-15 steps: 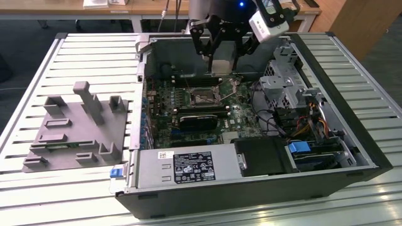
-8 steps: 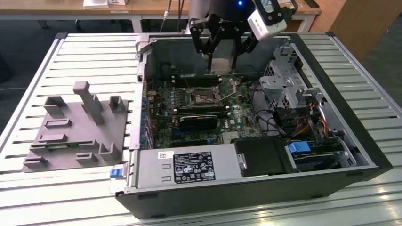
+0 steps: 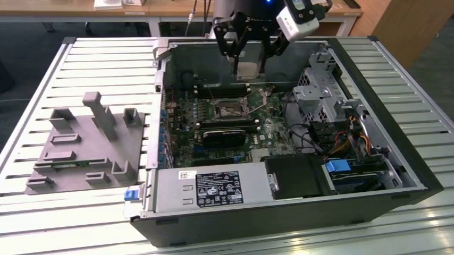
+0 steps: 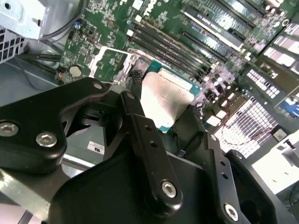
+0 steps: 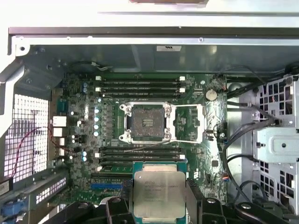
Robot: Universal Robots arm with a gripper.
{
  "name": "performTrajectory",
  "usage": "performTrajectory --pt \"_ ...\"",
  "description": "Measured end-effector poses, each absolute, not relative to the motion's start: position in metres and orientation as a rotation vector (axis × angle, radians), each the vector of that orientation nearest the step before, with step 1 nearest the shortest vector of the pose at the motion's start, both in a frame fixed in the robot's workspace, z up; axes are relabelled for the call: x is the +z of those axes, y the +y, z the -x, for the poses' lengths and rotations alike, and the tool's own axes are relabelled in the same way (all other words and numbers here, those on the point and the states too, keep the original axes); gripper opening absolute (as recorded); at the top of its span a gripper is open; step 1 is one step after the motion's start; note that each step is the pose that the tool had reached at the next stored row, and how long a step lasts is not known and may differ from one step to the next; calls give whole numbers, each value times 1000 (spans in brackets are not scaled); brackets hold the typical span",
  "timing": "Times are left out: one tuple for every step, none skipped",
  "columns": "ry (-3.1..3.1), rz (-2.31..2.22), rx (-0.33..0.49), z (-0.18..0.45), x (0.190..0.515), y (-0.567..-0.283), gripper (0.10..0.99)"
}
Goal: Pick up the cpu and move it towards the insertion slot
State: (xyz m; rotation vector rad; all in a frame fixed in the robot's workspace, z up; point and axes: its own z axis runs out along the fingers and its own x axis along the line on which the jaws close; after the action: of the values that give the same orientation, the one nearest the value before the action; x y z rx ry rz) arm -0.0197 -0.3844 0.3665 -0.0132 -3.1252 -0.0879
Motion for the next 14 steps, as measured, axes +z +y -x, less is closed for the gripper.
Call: performTrajectory --pt "-3125 13 -88 20 366 -383 533" --pt "-3125 13 -88 20 366 -381 533" --pt "-3125 13 -88 20 366 -379 533" --pt "-3125 13 -88 20 366 -377 533" --pt "-3125 13 -88 20 366 -376 533" --pt "-3125 13 -88 20 366 -374 533" --pt "-3125 13 -88 20 366 -372 533" --pt "-3125 13 -88 21 366 -370 533" --pt "-3125 13 -88 21 365 -368 533" --pt "-3125 13 -88 21 365 -366 533" --pt "-3125 13 -88 21 365 -364 533" --pt "-3125 13 -88 22 365 -362 533" --pt "-3125 13 -88 22 365 -361 533" --pt "-3125 13 -88 22 365 -359 533"
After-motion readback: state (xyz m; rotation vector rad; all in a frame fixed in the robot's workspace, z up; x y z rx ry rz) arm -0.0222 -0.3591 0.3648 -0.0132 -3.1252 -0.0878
